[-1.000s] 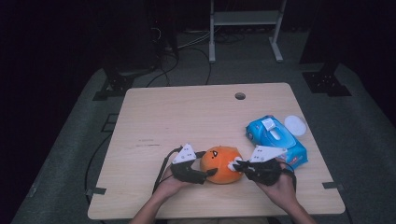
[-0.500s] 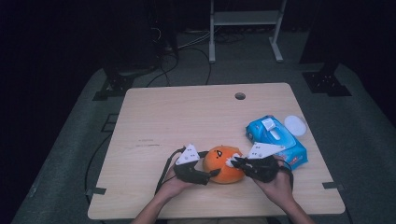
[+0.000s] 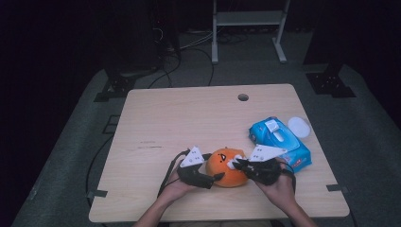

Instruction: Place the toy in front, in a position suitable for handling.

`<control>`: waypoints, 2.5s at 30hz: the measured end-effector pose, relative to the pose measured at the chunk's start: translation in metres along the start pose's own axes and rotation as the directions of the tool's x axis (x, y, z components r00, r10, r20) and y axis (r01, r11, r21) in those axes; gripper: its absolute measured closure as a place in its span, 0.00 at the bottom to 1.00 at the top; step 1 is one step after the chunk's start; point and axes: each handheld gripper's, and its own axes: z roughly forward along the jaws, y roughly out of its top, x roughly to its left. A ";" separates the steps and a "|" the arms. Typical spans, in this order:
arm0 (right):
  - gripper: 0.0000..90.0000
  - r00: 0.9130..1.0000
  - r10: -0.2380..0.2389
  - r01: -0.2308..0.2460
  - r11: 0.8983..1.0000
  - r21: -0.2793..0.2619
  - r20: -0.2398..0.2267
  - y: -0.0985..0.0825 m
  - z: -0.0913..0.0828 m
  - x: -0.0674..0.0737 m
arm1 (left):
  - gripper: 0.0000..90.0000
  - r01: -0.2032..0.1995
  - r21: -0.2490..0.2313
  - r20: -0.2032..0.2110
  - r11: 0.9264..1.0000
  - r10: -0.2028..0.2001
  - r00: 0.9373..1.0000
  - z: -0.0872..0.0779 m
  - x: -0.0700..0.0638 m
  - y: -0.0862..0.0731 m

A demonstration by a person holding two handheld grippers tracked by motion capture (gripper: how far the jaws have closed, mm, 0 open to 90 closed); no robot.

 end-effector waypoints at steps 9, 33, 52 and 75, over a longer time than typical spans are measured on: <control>0.92 0.999 -0.042 0.041 0.999 -0.030 -0.032 0.007 0.000 0.011 | 0.17 -0.067 -0.010 -0.006 0.998 0.067 0.998 0.000 -0.007 0.002; 0.92 0.999 0.040 -0.040 0.999 -0.007 0.002 -0.005 -0.007 -0.014 | 0.18 0.043 0.014 0.060 0.999 -0.044 0.997 0.003 0.000 -0.001; 0.92 0.990 0.114 -0.116 0.993 -0.014 -0.082 -0.006 -0.006 -0.020 | 0.17 0.047 0.005 0.051 0.999 -0.047 0.998 0.004 -0.004 0.001; 0.92 0.999 -0.001 0.001 1.000 0.014 -0.041 0.002 -0.008 0.002 | 0.21 -0.069 -0.008 0.055 0.998 0.070 0.996 0.007 -0.015 0.001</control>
